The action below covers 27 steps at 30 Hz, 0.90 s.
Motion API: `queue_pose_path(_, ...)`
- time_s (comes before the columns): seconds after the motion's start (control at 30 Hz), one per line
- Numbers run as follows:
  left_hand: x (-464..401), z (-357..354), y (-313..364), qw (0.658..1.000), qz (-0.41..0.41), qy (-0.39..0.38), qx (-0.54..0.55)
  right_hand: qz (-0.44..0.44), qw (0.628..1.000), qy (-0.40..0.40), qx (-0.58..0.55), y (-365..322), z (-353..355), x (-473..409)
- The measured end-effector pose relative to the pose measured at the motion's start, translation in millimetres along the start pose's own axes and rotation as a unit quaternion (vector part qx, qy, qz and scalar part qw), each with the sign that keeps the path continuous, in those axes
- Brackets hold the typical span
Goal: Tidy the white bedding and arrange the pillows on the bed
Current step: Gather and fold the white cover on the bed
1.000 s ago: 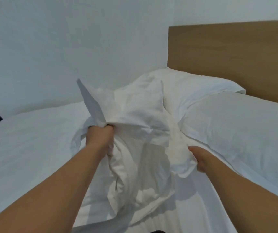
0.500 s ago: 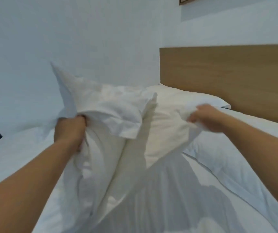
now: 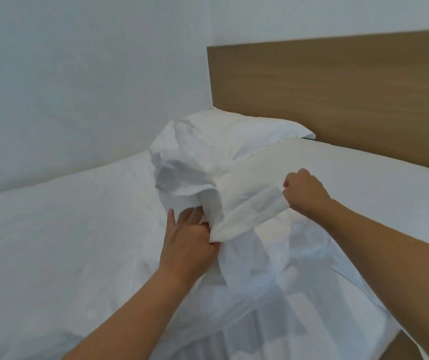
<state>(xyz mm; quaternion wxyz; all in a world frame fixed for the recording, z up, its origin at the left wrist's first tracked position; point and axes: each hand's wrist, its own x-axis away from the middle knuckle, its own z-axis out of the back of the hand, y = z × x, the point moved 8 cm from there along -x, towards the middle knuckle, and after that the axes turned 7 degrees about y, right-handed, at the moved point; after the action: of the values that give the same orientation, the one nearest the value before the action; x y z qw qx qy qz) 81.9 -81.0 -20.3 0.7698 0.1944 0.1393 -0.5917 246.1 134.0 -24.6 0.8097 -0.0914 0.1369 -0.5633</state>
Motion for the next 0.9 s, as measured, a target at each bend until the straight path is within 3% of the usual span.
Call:
queue_pose_path(0.03, 0, 6, -8, 0.998, 0.041, 0.029, 0.042, -0.032, 0.992, 0.022, -0.117, 0, -5, -1)
queue_pose_path(0.07, 0, 14, -20, 0.99, 0.095, 0.07, 0.081, -0.093, 0.962, -0.033, -0.253, -1, -25, 0)
queue_pose_path(0.13, 4, 28, -43, 0.965, 0.178, 0.123, 0.148, -0.233, 0.832, -0.245, -0.44, -21, -76, 25)
queue_pose_path(0.17, 4, 32, -53, 0.954, 0.2, 0.131, 0.18, -0.261, 0.78, -0.32, -0.47, -34, -93, 38)
queue_pose_path(0.23, 6, 33, -66, 0.941, 0.222, 0.111, 0.232, -0.257, 0.707, -0.397, -0.527, -64, -110, 51)
queue_pose_path(0.3, 6, 28, -65, 0.949, 0.214, 0.035, 0.23, -0.233, 0.678, -0.387, -0.58, -84, -106, 48)
queue_pose_path(0.37, 14, 13, -57, 0.96, 0.193, -0.067, 0.191, -0.207, 0.752, -0.316, -0.54, -76, -97, 31)
queue_pose_path(0.43, 20, -1, -51, 0.962, 0.169, -0.134, 0.167, -0.153, 0.875, -0.202, -0.413, -40, -79, 5)
queue_pose_path(0.5, 15, -1, -46, 0.963, 0.165, -0.123, 0.176, -0.081, 0.973, -0.121, -0.178, 2, -71, -6)
queue_pose_path(0.53, 8, 8, -46, 0.958, 0.183, -0.071, 0.208, -0.071, 0.989, -0.102, -0.079, 22, -75, -3)
queue_pose_path(0.6, -11, 44, -52, 0.931, 0.212, 0.092, 0.283, -0.097, 0.989, -0.105, -0.025, 50, -95, 7)
queue_pose_path(0.67, -27, 80, -46, 0.937, 0.143, 0.212, 0.238, -0.105, 0.982, -0.136, -0.074, 54, -106, 12)
queue_pose_path(0.73, -36, 88, -24, 0.96, 0.012, 0.254, 0.119, -0.131, 0.958, -0.111, -0.228, 52, -88, -1)
queue_pose_path(0.77, -36, 76, -8, 0.967, -0.065, 0.236, 0.072, -0.148, 0.933, -0.083, -0.317, 53, -72, -10)
queue_pose_path(0.8, -29, 49, 11, 0.977, -0.132, 0.161, 0.051, -0.159, 0.906, -0.058, -0.389, 54, -55, -20)
queue_pose_path(0.83, -17, 11, 29, 0.984, -0.168, 0.029, 0.051, -0.169, 0.887, -0.059, -0.426, 49, -34, -21)
queue_pose_path(0.9, 28, -67, 46, 0.951, -0.144, -0.272, 0.037, -0.197, 0.86, -0.146, -0.448, 34, -17, -12)
